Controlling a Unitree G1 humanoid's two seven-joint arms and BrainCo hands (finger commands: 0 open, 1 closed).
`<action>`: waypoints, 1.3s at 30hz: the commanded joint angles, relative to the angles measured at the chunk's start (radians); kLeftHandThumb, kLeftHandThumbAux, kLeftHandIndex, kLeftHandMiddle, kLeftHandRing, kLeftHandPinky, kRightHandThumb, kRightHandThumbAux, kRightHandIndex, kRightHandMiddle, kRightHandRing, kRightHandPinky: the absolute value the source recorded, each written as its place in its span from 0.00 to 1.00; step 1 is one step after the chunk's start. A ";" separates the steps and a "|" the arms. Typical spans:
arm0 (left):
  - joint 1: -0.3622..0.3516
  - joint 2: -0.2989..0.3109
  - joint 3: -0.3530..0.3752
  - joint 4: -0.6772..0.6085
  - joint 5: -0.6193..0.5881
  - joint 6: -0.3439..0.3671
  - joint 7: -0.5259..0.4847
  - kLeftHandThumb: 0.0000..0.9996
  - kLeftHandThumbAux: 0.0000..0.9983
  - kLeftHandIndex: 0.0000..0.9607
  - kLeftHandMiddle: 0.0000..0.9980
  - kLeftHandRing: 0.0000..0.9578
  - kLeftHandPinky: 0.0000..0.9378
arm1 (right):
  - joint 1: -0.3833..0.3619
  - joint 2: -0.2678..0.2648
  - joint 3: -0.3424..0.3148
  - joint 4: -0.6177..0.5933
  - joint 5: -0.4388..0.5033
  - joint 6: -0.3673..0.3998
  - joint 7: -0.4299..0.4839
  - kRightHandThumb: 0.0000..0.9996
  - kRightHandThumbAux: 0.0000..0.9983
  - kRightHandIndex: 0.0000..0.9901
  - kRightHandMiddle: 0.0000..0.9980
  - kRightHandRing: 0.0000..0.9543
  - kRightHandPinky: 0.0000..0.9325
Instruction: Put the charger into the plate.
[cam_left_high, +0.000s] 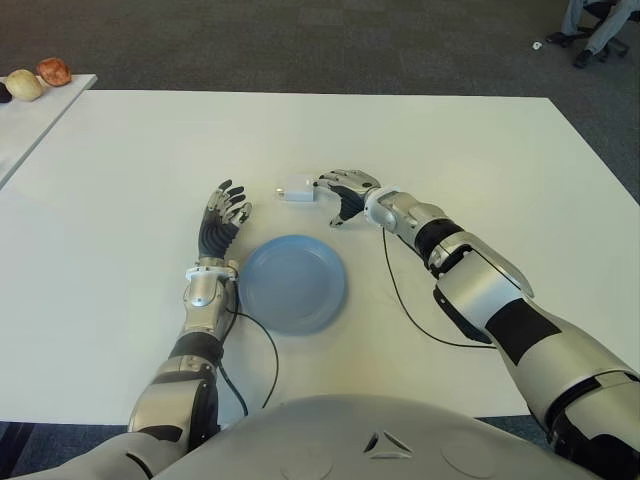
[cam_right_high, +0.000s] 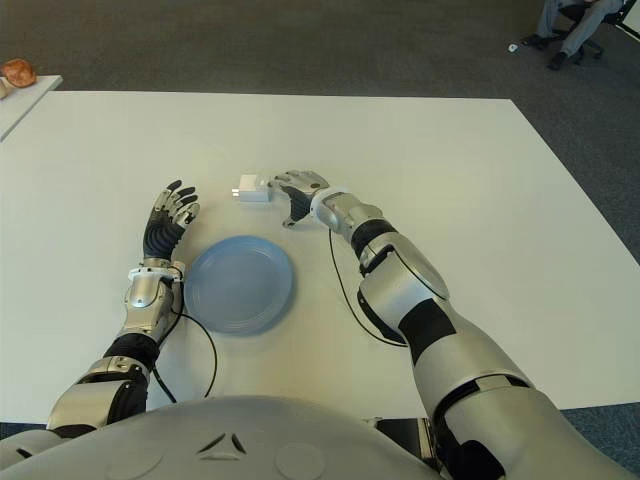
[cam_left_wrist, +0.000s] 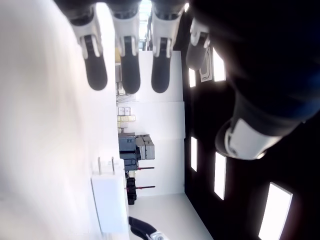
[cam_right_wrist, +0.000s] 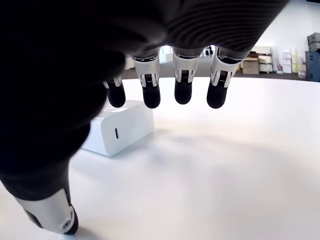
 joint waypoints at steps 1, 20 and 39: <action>0.140 -0.052 -0.022 0.083 0.015 0.085 0.012 0.01 0.65 0.14 0.23 0.24 0.26 | 0.017 0.026 -0.011 -0.003 0.023 -0.005 0.004 0.00 0.70 0.00 0.00 0.00 0.00; 0.143 -0.058 -0.041 0.076 0.020 0.084 0.027 0.01 0.64 0.15 0.22 0.23 0.26 | -0.042 0.067 -0.037 0.006 0.035 0.040 -0.021 0.00 0.76 0.00 0.00 0.00 0.00; 0.145 -0.072 -0.041 0.080 0.017 0.076 0.030 0.01 0.64 0.15 0.24 0.25 0.26 | -0.062 0.082 -0.029 0.007 0.020 0.043 -0.044 0.00 0.78 0.00 0.00 0.00 0.00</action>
